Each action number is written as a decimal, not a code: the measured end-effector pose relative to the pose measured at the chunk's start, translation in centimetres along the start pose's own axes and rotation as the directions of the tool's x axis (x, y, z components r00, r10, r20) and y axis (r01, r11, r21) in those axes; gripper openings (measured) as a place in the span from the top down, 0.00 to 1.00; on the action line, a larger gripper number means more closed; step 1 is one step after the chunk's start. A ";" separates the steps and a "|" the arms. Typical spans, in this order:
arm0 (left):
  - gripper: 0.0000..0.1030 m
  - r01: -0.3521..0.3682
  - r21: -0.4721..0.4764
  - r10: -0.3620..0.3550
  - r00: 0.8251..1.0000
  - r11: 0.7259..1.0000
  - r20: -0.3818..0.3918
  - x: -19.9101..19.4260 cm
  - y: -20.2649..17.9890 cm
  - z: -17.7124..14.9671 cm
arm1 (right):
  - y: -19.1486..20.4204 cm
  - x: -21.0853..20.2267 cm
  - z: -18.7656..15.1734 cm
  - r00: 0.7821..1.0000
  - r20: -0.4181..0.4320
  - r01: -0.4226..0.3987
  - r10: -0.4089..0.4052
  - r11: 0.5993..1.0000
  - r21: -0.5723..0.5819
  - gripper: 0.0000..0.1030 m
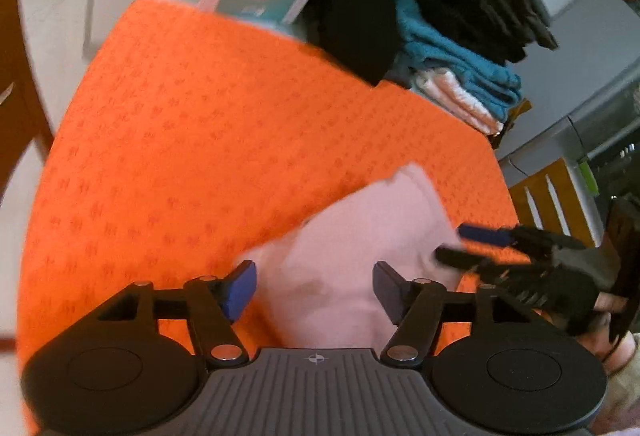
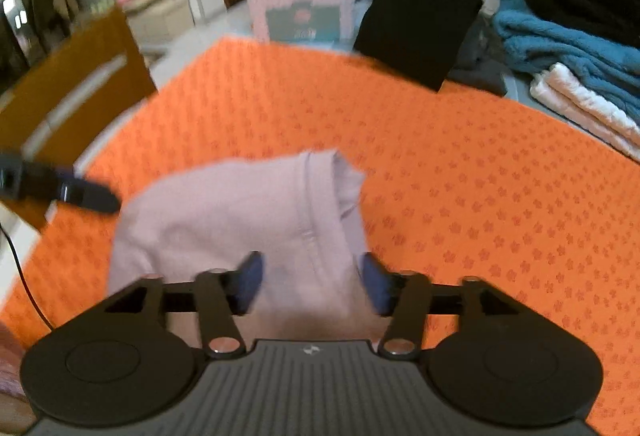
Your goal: Fold clothes
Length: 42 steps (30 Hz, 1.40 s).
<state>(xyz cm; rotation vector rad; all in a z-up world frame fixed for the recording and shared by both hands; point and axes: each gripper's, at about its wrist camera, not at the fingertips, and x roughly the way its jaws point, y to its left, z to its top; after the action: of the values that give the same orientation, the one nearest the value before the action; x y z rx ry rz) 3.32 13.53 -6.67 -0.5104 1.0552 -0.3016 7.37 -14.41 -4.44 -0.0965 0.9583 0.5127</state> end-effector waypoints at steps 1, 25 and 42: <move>0.31 0.013 -0.037 -0.014 1.000 0.999 -0.016 0.1 0.5 -0.3 | -0.8 -0.2 0.0 1.000 0.005 -0.024 0.024 0.999 0.025 0.25; 0.64 0.088 -0.114 -0.101 0.988 0.990 -0.118 3.7 0.6 -1.0 | -5.6 4.0 -2.0 0.961 -0.020 -0.252 0.276 0.903 0.347 0.58; 0.66 0.076 -0.052 -0.072 0.994 0.996 0.083 -1.2 4.2 8.7 | -1.1 1.9 6.3 0.955 0.190 -0.286 0.227 0.878 0.384 0.67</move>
<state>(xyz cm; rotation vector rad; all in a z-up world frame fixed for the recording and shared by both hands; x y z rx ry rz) 10.40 19.87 -4.58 -0.6073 0.9697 -0.3156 13.51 -12.73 -2.48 0.4474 0.9268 0.5449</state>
